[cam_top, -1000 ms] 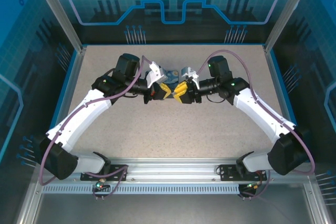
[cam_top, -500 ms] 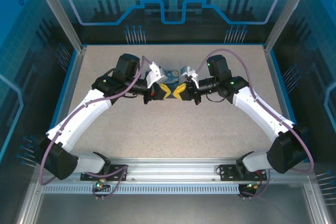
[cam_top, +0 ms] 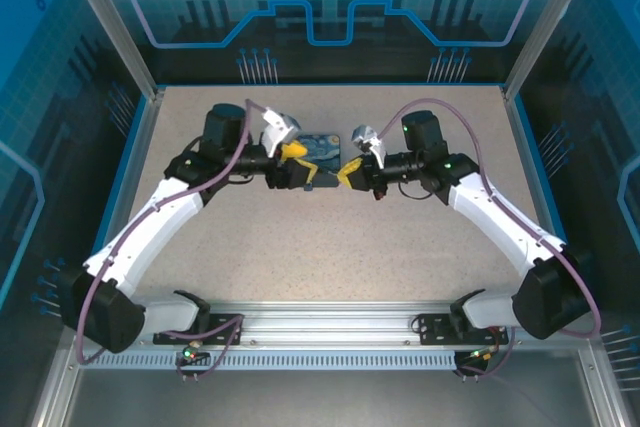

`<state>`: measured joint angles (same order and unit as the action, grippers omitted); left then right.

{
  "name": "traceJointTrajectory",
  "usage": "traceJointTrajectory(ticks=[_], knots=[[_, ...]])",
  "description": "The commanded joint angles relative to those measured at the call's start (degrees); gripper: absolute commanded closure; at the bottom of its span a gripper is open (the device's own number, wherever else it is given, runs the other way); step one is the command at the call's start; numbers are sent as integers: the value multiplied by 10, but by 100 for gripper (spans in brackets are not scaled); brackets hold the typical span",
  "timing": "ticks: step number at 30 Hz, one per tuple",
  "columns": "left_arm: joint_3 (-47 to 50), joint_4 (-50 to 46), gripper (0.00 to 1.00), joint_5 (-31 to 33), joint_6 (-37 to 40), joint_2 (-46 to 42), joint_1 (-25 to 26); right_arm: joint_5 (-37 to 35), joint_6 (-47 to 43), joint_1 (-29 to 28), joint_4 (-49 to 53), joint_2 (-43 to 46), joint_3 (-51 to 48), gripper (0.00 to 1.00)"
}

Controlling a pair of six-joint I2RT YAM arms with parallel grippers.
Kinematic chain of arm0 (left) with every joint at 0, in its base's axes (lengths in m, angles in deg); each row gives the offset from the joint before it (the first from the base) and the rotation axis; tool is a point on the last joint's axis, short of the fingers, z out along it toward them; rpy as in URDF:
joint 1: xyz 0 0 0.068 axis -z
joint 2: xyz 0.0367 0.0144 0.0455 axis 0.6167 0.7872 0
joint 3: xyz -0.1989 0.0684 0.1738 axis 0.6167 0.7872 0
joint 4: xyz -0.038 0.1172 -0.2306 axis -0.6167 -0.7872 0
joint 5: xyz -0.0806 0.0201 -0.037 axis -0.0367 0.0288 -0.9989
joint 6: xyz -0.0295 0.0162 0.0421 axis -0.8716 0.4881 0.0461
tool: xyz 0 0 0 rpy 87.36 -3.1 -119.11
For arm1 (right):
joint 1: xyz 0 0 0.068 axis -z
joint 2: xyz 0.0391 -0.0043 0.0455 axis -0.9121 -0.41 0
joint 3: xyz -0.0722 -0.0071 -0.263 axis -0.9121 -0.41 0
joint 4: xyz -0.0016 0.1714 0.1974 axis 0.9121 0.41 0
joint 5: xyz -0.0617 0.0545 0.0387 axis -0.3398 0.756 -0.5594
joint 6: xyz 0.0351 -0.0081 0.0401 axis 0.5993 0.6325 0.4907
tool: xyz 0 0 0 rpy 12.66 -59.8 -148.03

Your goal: Unlock a padlock with a key

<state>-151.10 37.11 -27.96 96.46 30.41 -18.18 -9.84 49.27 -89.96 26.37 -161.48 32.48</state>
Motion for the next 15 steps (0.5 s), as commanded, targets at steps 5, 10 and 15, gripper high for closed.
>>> traceJointTrajectory(ticks=[5,10,15], knots=[[134,148,32,88,-221,-43,-37,-114,194,25,-120,-29,-64,100],[201,190,33,106,-302,-5,-35,-211,191,25,-87,-78,-49,100],[239,226,31,137,-317,34,-24,-237,176,26,-73,-132,-8,100]])
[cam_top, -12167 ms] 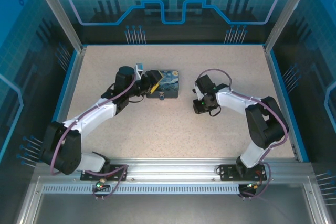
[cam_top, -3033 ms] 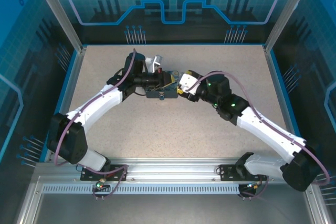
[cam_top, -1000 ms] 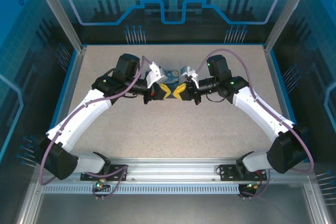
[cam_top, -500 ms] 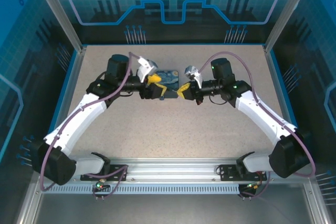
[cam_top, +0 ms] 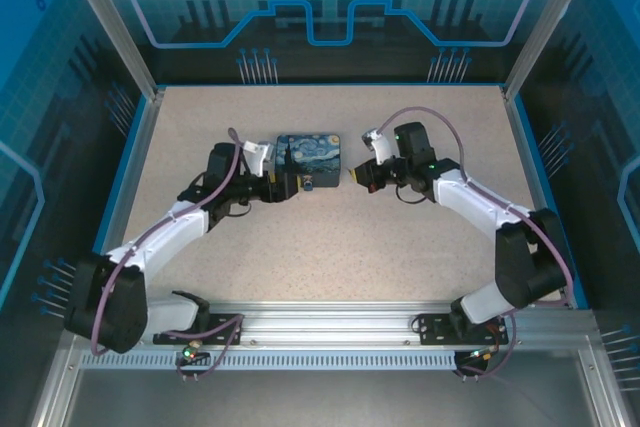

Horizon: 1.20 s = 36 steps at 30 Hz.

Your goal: Unlock a padlock with a key

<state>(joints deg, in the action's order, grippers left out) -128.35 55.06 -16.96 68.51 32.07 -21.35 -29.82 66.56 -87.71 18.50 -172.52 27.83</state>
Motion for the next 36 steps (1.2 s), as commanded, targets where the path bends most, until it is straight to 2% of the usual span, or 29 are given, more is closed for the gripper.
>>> traceJointTrajectory(ticks=[1,5,11,14,18,22,26,31,36], knots=[[14,53,30,30,-41,29,10,-45,-1,4,17,-34,52,100],[21,85,29,51,-51,71,25,-91,-18,4,37,-65,84,100],[20,140,28,87,-70,139,41,-118,-26,6,48,-108,131,100],[7,112,27,159,-60,150,64,-138,-24,6,63,-125,155,100],[-20,52,26,291,-57,150,122,-172,-3,6,55,-120,144,100],[-42,22,26,380,-91,166,168,-177,20,11,19,-95,104,100],[-59,-3,27,452,-106,187,190,-177,33,17,-15,-65,65,100],[-57,36,28,528,-80,215,224,-177,34,18,-22,-24,33,100],[-25,141,29,550,-58,248,240,-197,36,19,-19,42,-11,100]])
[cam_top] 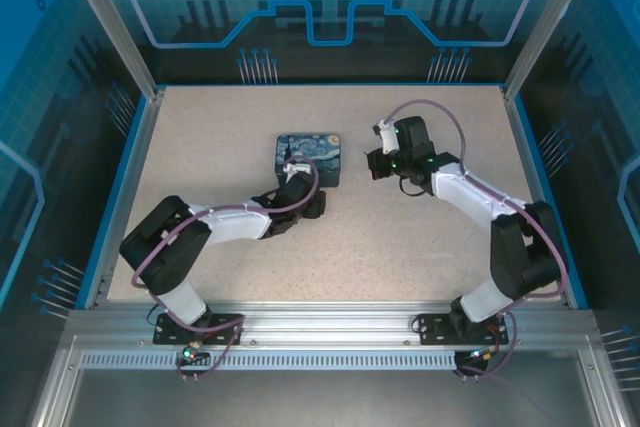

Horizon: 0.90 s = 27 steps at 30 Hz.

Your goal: Unlock a padlock with a key

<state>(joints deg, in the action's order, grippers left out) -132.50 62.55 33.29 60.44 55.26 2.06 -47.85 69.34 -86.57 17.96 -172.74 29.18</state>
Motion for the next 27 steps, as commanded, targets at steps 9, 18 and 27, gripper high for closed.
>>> traceJointTrajectory(ticks=[9,18,27], knots=[[57,202,32,72,87,64,8,-51,25,10,-4,176,-110,100],[81,316,32,89,130,114,8,-58,41,10,3,226,-145,100],[70,359,37,113,136,153,8,-75,19,11,27,241,-138,100]])
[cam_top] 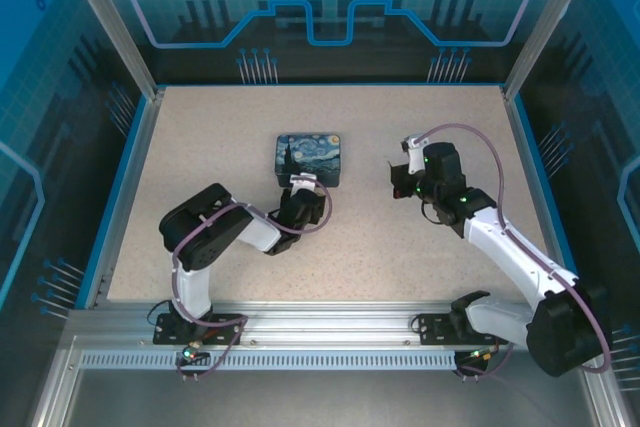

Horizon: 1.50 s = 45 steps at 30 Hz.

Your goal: Unlock a padlock with a key

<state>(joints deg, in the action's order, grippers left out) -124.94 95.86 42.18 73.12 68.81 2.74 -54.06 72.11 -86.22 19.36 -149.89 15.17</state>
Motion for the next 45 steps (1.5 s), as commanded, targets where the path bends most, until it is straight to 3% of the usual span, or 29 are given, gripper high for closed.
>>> traceJointTrajectory(ticks=[1,22,34,45], knots=[[-7,27,38,26,8,20,1,-14,-10,8,13,14,1,100],[-23,90,45,45,-17,56,-21,-10,-14,9,17,26,-23,100],[-23,109,64,15,4,57,-29,0,-17,10,19,30,-31,100],[-21,88,71,-21,2,40,-33,-3,-18,11,25,46,-44,100]])
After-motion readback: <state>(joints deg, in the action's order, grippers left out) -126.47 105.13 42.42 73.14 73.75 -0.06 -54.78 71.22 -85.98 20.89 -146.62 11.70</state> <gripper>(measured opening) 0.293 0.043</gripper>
